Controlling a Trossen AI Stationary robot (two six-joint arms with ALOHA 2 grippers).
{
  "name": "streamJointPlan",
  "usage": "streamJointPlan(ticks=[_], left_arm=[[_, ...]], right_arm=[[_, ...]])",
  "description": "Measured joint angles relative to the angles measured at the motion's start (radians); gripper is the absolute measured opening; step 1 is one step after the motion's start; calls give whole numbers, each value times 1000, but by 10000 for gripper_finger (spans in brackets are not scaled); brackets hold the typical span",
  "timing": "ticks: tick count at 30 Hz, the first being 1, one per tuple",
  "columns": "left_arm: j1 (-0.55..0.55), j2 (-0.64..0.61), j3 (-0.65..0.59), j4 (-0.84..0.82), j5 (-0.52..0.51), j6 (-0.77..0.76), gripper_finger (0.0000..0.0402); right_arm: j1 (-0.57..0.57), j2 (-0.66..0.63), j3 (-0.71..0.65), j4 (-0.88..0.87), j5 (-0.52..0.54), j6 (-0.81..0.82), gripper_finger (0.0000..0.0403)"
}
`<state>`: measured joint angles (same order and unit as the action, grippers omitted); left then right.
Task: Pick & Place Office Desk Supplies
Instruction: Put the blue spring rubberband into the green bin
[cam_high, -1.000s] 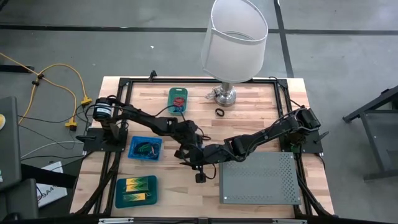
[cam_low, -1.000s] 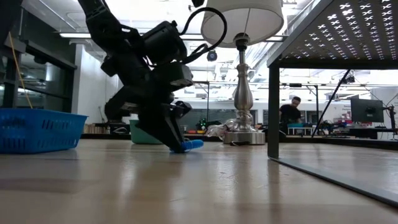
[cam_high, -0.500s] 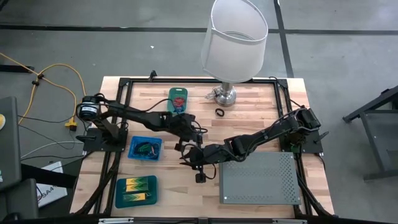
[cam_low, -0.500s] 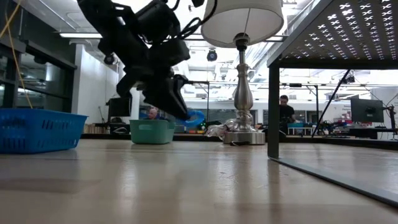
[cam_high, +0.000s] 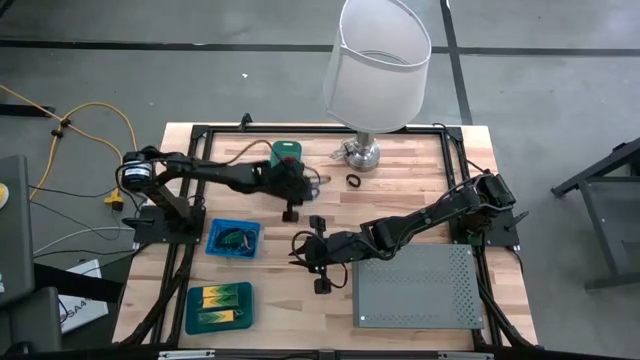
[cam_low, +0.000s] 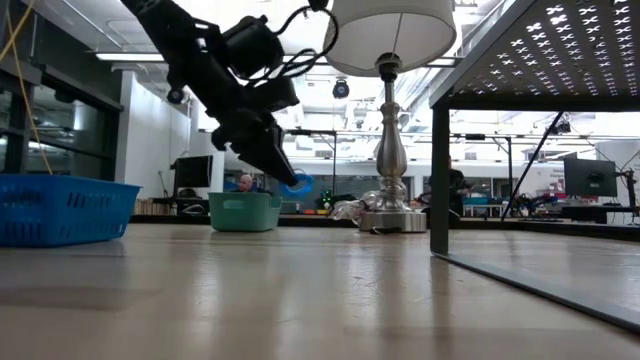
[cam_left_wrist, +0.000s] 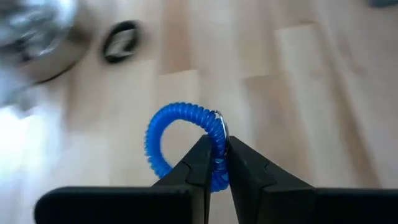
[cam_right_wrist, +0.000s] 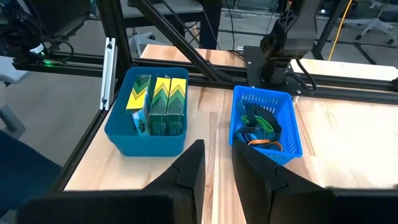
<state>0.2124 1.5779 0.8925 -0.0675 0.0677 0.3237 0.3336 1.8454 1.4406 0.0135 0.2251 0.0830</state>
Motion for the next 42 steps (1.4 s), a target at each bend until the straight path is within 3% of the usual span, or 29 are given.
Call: streamJointPlan(ticks=[12, 20, 42], left_arm=[[283, -80, 1, -71, -3, 27, 32], [410, -97, 1, -91, -3, 42, 32], [418, -29, 1, -187, -10, 18, 32]], right_arm=[[0, 0, 0, 0, 0, 0, 69], [0, 0, 0, -1, 2, 0, 69], [0, 0, 0, -1, 3, 0, 69]])
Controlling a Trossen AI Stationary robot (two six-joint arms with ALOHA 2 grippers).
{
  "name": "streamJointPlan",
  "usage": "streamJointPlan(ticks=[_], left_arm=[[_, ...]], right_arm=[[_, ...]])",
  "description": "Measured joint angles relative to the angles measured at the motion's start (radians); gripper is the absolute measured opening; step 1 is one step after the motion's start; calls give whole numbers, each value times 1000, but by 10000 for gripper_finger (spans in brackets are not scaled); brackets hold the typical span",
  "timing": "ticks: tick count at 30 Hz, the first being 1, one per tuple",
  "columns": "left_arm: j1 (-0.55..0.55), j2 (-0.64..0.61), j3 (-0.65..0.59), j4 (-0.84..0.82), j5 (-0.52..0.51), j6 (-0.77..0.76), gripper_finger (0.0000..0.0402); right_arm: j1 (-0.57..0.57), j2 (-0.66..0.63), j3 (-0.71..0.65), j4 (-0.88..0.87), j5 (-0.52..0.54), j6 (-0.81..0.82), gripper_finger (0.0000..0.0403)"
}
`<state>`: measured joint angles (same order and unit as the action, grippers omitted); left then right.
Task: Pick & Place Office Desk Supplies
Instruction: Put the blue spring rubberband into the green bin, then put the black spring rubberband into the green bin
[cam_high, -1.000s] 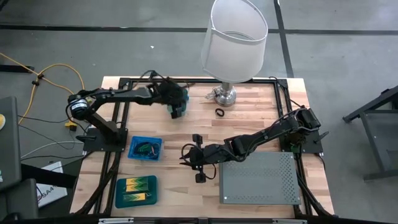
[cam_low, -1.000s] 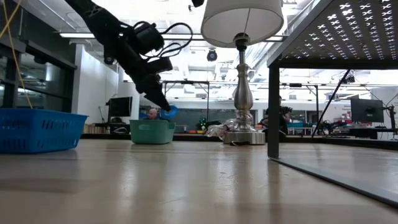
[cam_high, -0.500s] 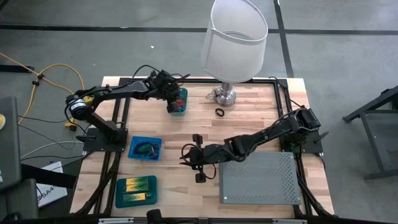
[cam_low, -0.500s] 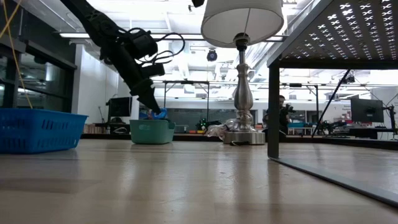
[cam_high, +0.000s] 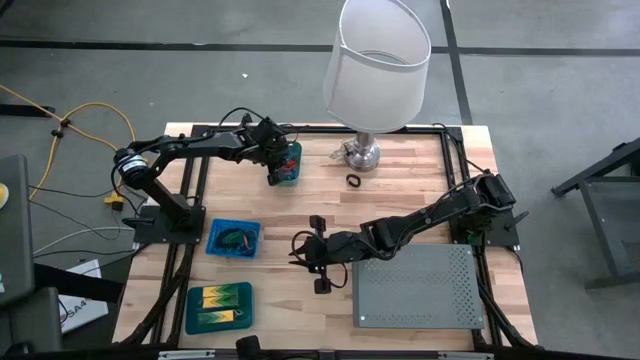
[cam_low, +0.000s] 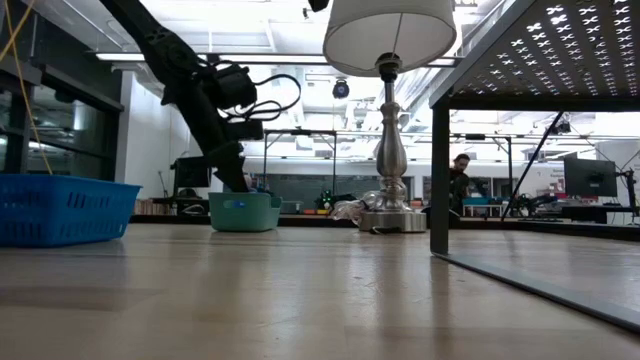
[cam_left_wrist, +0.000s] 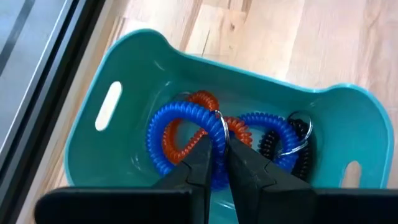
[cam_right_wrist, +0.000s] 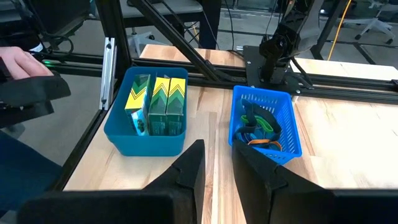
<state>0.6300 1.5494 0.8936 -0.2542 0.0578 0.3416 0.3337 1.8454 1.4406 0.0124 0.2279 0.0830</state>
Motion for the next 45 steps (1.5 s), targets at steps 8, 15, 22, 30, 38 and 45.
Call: streamJointPlan(ticks=[8, 15, 22, 30, 38, 45], left_arm=[[4, 0, 0, 0, -5, -23, 55], [4, 0, 0, 0, -4, -21, 98], [4, 0, 0, 0, -4, -21, 102], [-1, -34, 0, 51, 46, 2, 102], [-89, -119, 0, 69, 63, 9, 102], [-223, -130, 1, 44, 63, -4, 102]], right_arm=[[0, 0, 0, 0, 0, 0, 69], [0, 0, 0, 0, 0, 0, 69], [0, 0, 0, 0, 0, 0, 69], [0, 0, 0, 0, 0, 0, 69], [0, 0, 0, 0, 0, 0, 69], [0, 0, 0, 0, 0, 0, 69]])
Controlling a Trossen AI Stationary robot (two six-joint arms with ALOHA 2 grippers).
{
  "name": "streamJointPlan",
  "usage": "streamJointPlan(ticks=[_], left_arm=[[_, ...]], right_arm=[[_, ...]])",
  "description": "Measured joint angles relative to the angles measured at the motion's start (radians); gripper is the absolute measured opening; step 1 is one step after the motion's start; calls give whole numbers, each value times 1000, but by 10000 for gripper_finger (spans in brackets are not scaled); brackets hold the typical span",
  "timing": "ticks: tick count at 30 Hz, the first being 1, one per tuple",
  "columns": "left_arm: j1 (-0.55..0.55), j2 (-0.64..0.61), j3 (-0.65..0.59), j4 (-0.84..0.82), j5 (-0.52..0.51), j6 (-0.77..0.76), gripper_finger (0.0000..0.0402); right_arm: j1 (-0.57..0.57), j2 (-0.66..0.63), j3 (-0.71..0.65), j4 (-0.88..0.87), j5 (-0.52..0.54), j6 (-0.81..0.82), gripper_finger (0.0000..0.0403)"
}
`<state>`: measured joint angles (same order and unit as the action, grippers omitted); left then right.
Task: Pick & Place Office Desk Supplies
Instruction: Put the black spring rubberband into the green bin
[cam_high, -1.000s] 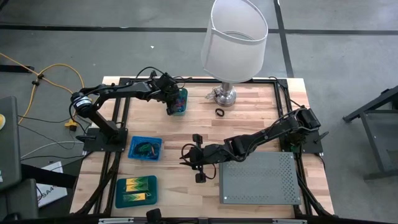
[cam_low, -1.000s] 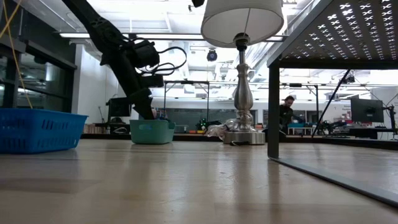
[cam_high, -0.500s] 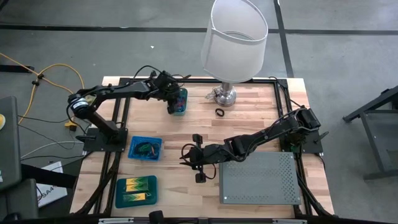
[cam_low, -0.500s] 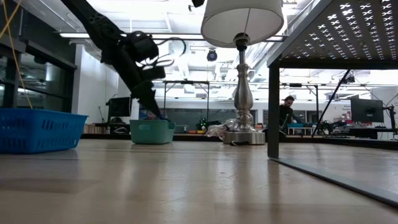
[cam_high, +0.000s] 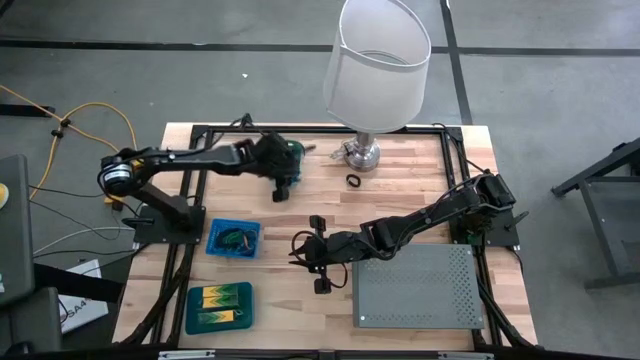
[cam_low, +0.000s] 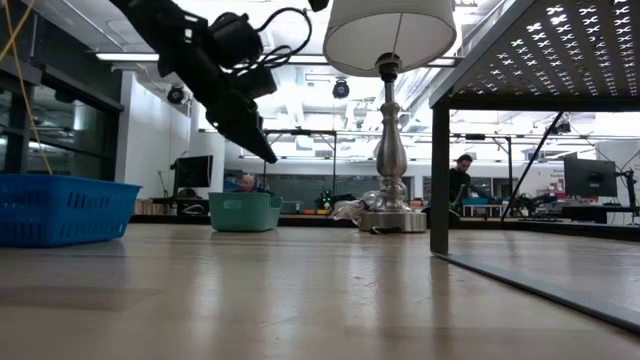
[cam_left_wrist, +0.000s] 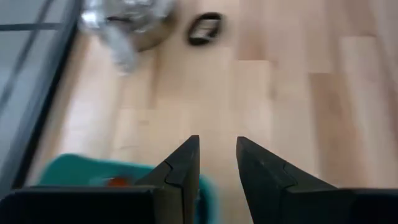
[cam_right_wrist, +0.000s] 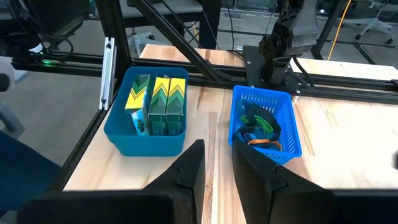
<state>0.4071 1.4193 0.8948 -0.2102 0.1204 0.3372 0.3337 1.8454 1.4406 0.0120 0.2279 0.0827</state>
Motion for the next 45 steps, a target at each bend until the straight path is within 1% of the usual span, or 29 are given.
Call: streamJointPlan(ticks=[4, 7, 10, 12, 15, 19, 21, 23, 29, 45], left_arm=[[-98, 1, 0, -91, -16, -13, 102], [-150, -5, 0, -152, -18, -49, 102], [-186, -14, 0, -172, -15, -75, 102], [-204, -17, 0, -155, -9, -81, 102], [-225, -18, -3, -117, 32, -83, 102], [-225, -17, -54, 30, 157, -76, 102], [-216, -16, -80, 92, 189, -76, 102], [-208, -16, -88, 115, 192, -77, 102], [-205, -16, -92, 114, 192, -104, 102], [-208, -16, -92, 115, 188, -106, 102]], right_arm=[[0, 0, 0, 0, 0, 0, 69], [0, 0, 0, 0, 0, 0, 69], [0, 0, 0, 0, 0, 0, 69], [0, 0, 0, 0, 0, 0, 69], [0, 0, 0, 2, 0, 0, 69], [0, 0, 0, 1, 0, 0, 69], [0, 0, 0, 1, 0, 0, 69], [0, 0, 0, 1, 0, 0, 69], [0, 0, 0, 1, 0, 0, 69], [0, 0, 0, 0, 0, 0, 69]])
